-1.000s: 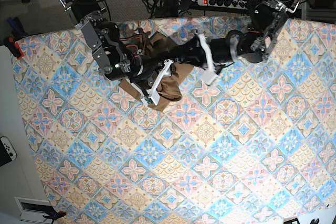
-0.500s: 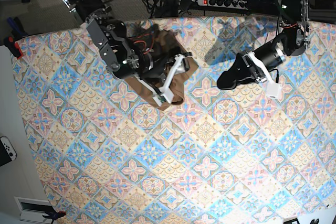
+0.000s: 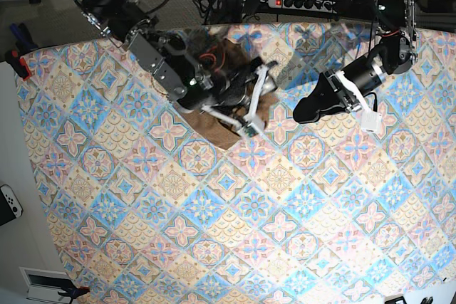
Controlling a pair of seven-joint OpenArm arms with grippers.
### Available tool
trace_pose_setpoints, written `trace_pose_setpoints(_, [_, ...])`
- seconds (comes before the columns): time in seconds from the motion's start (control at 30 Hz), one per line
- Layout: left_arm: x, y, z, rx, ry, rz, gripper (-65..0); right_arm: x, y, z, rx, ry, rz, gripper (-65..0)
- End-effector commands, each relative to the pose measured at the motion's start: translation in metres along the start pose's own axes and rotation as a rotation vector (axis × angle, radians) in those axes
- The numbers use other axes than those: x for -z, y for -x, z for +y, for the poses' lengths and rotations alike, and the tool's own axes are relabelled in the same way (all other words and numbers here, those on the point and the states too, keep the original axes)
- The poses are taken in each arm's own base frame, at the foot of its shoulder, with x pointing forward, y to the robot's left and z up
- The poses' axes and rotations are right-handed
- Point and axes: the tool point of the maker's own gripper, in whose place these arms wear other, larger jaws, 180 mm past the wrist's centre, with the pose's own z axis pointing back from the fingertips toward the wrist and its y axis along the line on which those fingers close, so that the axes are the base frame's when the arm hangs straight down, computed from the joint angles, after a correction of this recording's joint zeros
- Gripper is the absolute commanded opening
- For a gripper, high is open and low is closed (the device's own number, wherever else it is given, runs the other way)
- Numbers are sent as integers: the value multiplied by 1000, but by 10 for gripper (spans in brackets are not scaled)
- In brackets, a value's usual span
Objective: Layout the t-shirt on the table in an organized manner, then fold the t-shirt properly
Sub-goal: 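Press and tuck the folded bundle with both grippers to square it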
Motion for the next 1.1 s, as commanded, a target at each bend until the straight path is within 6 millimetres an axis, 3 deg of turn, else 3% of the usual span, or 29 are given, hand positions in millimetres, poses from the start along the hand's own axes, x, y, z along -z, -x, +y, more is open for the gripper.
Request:
trace_pose_setpoints(0.0, [0,-12,-8,19,30,-33,-587,-6,-15,0,-20,9,-50,-225])
trace_pose_setpoints(0.13, [-1,-12,-8,20,29,-35,-587,-1,-3,13,-66,-15,-17,-91])
trace_pose_setpoints(0.17, [-1,-12,-7,19,28,-35,-587,0,0,17,-78,-21,-7,-85])
trace_pose_setpoints(0.27, [-1,-12,-7,19,28,-35,-587,-1,-1,22,-92,-30,-14,-108])
trace_pose_setpoints(0.47, [-1,-11,-7,15,26,-33,-587,-7,-17,36,-93,-59,-66,-236])
trace_pose_setpoints(0.6, [0,-9,-7,13,29,-28,-592,-14,-30,19,-28,-35,-109,-395])
trace_pose_setpoints(0.7, [0,-9,-8,14,31,-26,-610,-19,-37,7,11,-16,-134,-606])
trace_pose_setpoints(0.73, [0,-10,-9,18,33,-26,-631,-20,-39,4,18,-13,-139,-650])
trace_pose_setpoints(0.9, [9,-6,-9,104,24,72,-650,-27,-48,-14,71,17,-175,-650])
trace_pose_setpoints(0.97, [14,1,-7,152,17,153,-650,-37,-60,-40,119,65,-253,-650])
trace_pose_setpoints(1.07, [30,3,-17,223,51,224,-650,-48,-52,-82,182,151,-317,-650])
